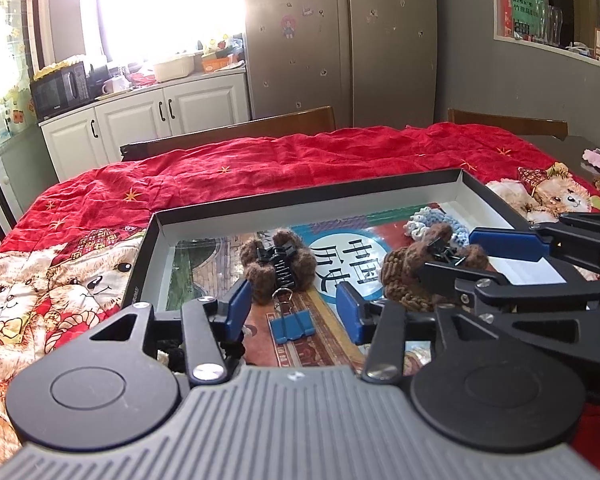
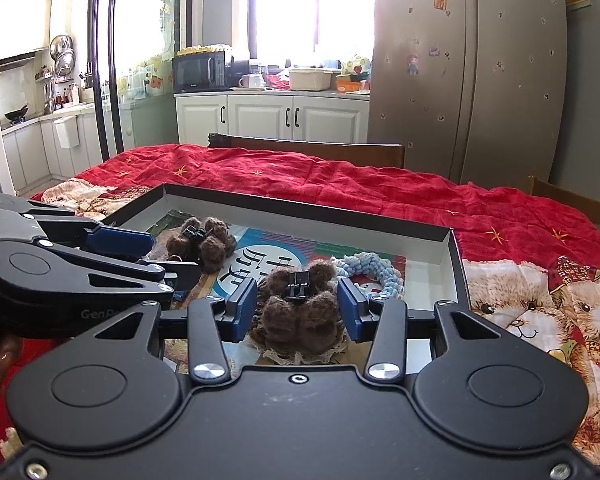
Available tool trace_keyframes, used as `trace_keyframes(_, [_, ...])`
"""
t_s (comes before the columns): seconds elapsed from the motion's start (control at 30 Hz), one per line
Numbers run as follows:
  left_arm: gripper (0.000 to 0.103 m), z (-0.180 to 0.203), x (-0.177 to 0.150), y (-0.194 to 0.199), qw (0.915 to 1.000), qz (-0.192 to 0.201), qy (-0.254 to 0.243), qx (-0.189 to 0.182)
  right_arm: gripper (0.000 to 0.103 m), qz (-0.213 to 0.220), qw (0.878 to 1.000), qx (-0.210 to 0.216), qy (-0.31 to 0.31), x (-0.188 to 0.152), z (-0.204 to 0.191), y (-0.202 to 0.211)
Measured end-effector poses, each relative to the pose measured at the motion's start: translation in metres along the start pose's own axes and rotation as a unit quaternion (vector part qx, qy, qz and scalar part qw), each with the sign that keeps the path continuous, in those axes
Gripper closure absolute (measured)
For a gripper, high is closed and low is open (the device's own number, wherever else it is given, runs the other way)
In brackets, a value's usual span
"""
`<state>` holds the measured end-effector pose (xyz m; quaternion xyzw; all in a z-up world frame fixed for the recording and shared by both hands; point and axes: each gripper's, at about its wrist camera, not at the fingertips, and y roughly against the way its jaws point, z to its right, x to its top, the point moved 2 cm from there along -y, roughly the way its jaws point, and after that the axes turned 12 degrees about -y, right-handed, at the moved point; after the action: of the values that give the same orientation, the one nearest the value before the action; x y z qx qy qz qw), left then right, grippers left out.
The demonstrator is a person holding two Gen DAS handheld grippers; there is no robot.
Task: Organize objects
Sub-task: 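Open left tool releasing binder clip in box while right tool releases claw clip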
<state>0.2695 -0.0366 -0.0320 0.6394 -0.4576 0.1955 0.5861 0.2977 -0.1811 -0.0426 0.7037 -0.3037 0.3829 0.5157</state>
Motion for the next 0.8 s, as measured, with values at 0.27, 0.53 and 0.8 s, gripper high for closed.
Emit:
trace_keyframes(0.27, [0.039,-0.003,0.002,0.015,0.9999,0.008,0.005,0.004,0.06,0.011,1.0,0.008,-0.01,0.005,0.001,0.015])
trace_keyframes(0.53, [0.038,-0.006,0.002,0.037,0.9999,0.014,0.003,0.008,0.06,0.022,1.0,0.016,-0.013,0.011,0.001,0.037])
trace_keyframes(0.8, [0.038,-0.006,-0.006,0.059,0.9999,0.014,0.0,0.004,0.06,0.024,0.999,0.02,-0.005,0.013,-0.003,0.056])
